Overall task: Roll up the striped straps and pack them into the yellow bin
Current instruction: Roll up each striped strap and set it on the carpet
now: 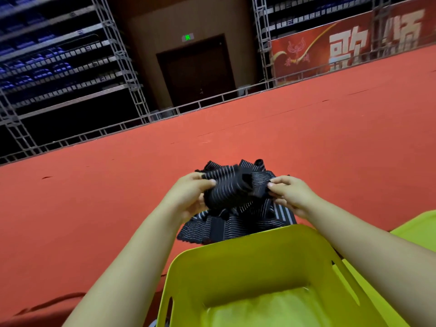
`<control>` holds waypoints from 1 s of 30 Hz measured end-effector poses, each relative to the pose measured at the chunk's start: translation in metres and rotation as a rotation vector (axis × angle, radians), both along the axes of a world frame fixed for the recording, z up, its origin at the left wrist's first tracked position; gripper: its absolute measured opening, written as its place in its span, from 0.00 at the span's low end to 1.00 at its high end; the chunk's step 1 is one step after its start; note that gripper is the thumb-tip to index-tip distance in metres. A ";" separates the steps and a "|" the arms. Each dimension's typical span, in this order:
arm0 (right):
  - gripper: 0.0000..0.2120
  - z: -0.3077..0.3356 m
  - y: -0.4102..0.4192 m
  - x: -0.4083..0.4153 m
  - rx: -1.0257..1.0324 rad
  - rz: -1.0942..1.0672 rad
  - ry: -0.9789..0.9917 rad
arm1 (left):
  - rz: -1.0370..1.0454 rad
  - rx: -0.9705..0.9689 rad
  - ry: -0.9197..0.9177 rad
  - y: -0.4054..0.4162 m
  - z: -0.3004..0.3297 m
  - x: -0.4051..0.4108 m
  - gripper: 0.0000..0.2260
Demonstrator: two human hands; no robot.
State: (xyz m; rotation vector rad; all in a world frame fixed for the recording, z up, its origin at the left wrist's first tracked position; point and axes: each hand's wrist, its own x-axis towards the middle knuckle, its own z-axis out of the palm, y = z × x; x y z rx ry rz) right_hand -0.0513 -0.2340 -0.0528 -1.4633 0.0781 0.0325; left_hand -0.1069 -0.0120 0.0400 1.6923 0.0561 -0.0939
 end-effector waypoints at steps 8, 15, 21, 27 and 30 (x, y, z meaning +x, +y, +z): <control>0.03 0.005 0.007 -0.007 0.119 0.025 -0.037 | -0.546 0.477 0.210 -0.015 -0.058 -0.021 0.04; 0.13 -0.017 0.008 -0.007 -0.398 -0.103 -0.094 | -0.136 0.573 0.006 -0.015 -0.076 0.017 0.05; 0.14 -0.021 0.002 -0.011 -0.394 -0.034 -0.177 | -0.044 0.430 0.098 -0.033 -0.093 0.048 0.13; 0.19 -0.018 -0.002 -0.017 -0.309 -0.011 -0.219 | -0.046 0.067 0.218 -0.056 -0.093 0.058 0.12; 0.14 -0.016 -0.007 -0.017 -0.237 -0.076 -0.217 | -0.190 0.045 0.142 -0.061 -0.087 0.054 0.11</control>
